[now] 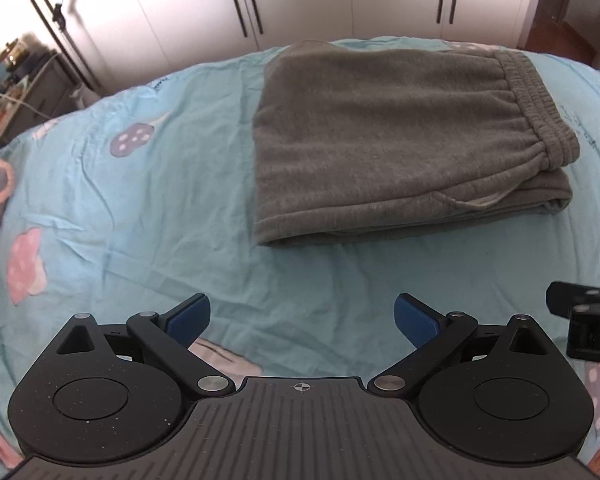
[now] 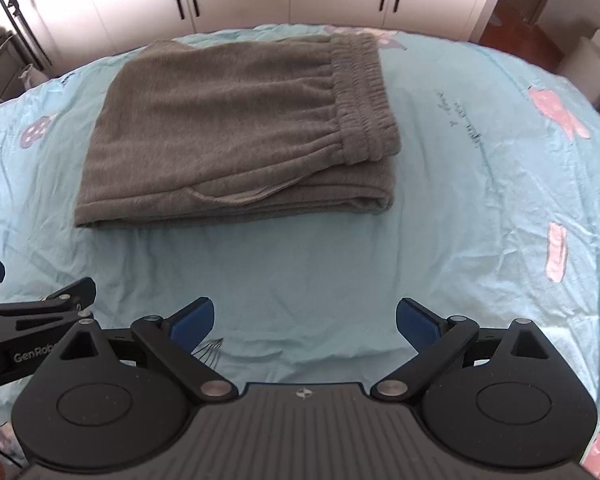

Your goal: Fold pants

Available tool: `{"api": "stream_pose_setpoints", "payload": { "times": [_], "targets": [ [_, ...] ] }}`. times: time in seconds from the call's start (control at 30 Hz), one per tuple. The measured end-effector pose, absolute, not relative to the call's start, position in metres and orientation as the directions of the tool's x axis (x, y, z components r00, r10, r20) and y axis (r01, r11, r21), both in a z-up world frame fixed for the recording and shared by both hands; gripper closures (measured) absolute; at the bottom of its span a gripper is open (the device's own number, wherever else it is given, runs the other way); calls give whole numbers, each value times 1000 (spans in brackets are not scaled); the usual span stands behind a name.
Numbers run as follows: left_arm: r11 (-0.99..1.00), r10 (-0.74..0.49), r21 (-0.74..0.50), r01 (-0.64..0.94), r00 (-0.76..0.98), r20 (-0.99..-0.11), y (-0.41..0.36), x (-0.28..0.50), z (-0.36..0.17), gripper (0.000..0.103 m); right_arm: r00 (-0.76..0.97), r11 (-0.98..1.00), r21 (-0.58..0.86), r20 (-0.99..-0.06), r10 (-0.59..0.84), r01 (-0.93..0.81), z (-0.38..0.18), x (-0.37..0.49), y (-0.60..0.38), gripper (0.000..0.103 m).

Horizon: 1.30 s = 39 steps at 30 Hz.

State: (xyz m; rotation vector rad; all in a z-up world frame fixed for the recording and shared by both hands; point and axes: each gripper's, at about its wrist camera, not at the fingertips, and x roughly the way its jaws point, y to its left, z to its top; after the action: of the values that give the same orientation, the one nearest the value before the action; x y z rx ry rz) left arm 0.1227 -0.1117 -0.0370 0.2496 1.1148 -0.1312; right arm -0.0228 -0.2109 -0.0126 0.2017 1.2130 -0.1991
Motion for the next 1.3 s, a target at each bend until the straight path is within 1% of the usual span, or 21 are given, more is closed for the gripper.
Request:
{"api": "stream_pose_setpoints", "payload": {
  "times": [0.53,1.3],
  "targets": [
    [970,21,118,211,413,-911,-106,129,-43,2,316,969,16,-946,-66,248,-21,-19,-207,5],
    [967,17,117,227,402,-916,-111,126,-43,2,317,969,24,-947,-57,247,-20,-22,-209,5]
  ]
}}
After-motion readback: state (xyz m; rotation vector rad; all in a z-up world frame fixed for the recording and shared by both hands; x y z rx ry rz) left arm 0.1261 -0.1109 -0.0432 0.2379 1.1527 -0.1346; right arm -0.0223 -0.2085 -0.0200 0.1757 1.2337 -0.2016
